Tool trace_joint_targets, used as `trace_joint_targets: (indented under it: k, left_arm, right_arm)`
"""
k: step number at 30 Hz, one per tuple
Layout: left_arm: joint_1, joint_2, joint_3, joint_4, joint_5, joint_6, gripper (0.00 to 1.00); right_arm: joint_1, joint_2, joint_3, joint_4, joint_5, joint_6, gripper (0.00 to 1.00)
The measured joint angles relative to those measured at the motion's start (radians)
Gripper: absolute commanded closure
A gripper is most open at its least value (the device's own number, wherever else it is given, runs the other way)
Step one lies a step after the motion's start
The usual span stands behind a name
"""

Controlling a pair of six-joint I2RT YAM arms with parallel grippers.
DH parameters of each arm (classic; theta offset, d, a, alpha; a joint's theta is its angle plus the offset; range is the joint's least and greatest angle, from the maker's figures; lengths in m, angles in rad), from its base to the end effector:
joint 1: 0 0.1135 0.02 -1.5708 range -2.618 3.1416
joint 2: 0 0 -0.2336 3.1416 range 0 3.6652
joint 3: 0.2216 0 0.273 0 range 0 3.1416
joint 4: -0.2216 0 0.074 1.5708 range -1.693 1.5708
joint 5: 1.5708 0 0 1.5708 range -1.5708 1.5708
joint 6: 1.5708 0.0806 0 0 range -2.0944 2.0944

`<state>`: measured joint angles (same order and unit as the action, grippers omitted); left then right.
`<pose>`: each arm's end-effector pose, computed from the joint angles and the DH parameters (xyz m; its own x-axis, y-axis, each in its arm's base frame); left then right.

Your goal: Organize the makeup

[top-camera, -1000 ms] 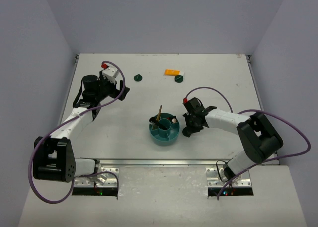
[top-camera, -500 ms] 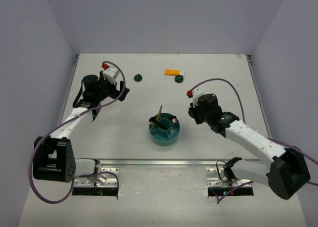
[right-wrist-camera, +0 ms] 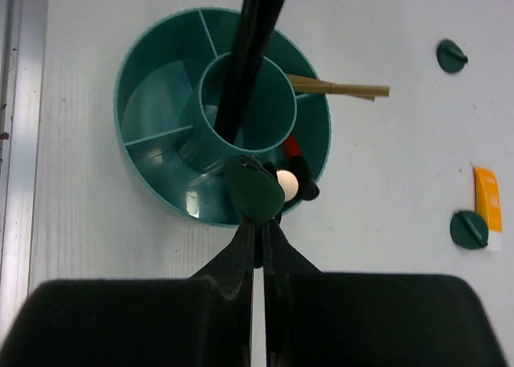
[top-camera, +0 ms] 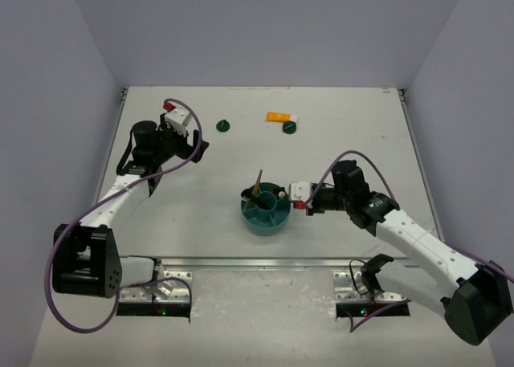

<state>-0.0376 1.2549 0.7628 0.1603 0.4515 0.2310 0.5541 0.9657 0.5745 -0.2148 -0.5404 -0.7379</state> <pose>0.3475 -0.0483 0.2149 -0.2147 0.2142 -0.9529 0.5087 0.8574 0.0781 0.2110 0.1793 0.1780 0.1871 -0.5626 -0.8053 -0.9257 0.1733 -0.3361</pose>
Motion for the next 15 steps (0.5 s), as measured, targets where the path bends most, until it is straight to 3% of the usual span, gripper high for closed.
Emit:
trace_joint_targets:
  k: [7, 15]
  left_arm:
    - [0.000, -0.003, 0.000, -0.001, 0.000, 0.000, 0.23]
    - [0.000, -0.003, 0.000, -0.001, -0.002, 0.000, 0.23]
  right_arm:
    - [0.017, 0.030, 0.036, -0.059, -0.164, -0.170, 1.00]
    - [0.057, 0.118, 0.036, -0.081, -0.211, -0.265, 1.00]
